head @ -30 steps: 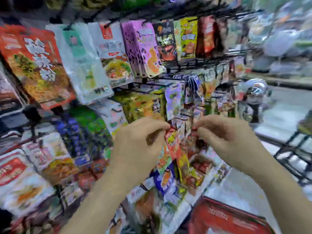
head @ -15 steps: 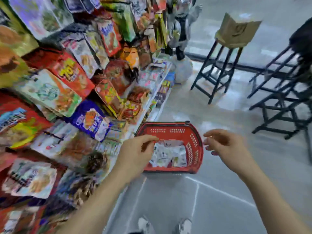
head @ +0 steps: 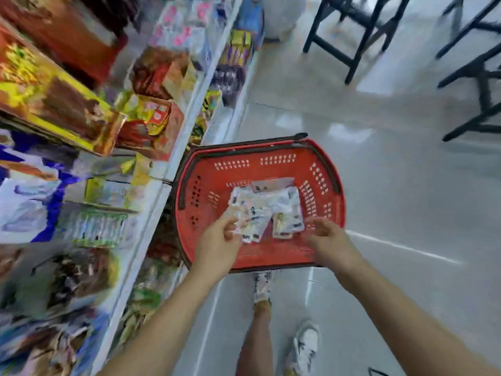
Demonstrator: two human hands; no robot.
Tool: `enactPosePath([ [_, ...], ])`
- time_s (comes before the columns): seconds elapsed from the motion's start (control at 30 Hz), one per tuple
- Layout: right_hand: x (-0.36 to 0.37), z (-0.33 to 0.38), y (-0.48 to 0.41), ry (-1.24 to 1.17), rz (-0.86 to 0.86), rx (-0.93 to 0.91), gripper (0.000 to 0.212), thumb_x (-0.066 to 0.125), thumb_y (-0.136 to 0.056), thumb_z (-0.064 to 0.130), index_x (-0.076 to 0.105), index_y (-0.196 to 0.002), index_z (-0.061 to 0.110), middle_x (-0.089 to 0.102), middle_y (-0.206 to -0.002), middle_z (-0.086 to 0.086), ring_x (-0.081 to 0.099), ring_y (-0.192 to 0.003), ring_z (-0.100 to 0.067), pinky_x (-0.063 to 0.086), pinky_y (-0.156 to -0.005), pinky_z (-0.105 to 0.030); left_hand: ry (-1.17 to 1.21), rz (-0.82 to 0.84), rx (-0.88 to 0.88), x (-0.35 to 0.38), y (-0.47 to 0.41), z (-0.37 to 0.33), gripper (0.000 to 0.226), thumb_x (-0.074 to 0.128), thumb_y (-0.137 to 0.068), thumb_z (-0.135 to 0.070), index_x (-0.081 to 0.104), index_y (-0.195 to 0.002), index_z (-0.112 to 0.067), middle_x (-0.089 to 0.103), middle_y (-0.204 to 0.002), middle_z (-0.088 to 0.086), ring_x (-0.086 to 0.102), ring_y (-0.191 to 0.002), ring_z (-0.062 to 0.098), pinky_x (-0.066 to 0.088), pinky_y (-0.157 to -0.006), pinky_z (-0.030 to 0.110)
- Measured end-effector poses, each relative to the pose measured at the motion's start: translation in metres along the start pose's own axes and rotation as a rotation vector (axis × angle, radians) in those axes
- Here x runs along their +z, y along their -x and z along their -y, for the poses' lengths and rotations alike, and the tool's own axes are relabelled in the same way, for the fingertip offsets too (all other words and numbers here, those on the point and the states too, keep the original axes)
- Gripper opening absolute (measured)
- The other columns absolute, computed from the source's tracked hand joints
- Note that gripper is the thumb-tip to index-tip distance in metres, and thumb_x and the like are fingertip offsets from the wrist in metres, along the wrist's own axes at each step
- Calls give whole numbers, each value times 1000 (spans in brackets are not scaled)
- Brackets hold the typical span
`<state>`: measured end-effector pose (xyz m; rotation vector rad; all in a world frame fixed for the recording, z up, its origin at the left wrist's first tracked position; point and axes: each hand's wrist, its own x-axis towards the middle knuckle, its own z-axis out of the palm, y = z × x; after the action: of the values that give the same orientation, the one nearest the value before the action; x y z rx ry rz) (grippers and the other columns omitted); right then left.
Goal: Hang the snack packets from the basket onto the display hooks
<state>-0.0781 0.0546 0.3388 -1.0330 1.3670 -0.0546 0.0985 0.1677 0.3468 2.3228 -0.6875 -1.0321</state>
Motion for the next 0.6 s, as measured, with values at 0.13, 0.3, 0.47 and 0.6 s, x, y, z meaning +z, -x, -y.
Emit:
enactPosePath([
  [0.13, 47, -41, -139, -54, 39, 159, 40, 60, -90, 8, 51, -125, 24, 62, -103, -9, 58, -76, -16, 48, -68, -33, -69, 56, -87, 61, -126, 73, 50, 64, -88, -16, 49, -136, -15, 60, -125, 1, 58, -111, 19, 44, -92, 28],
  [0.3, 92, -101, -291, 20, -4, 240, 66, 61, -92, 11, 27, -147, 25, 58, -96, -6, 59, -86, -23, 54, -73, -41, -244, 126, -169, 138, -261, 156, 63, 70, -85, -28, 43, -138, -7, 55, -133, 12, 52, -121, 30, 43, -99, 37],
  [0.47, 98, -152, -393, 260, -136, 160, 96, 72, -79, 21, 10, -151, 32, 54, -132, -13, 58, -107, -28, 51, -88, -38, -381, 172, -240, 193, -345, 221, 80, 71, -71, -58, 47, -131, -11, 51, -136, 18, 51, -122, 31, 43, -103, 39],
  [0.6, 97, -169, -438, 326, -183, 49, 109, 76, -77, 15, -1, -152, 33, 26, -157, -7, 38, -137, -33, 40, -107, -51, -249, 16, -291, 215, -382, 239, 120, 85, -66, -45, 8, -153, -14, 19, -159, 9, 25, -143, 32, 32, -114, 45],
])
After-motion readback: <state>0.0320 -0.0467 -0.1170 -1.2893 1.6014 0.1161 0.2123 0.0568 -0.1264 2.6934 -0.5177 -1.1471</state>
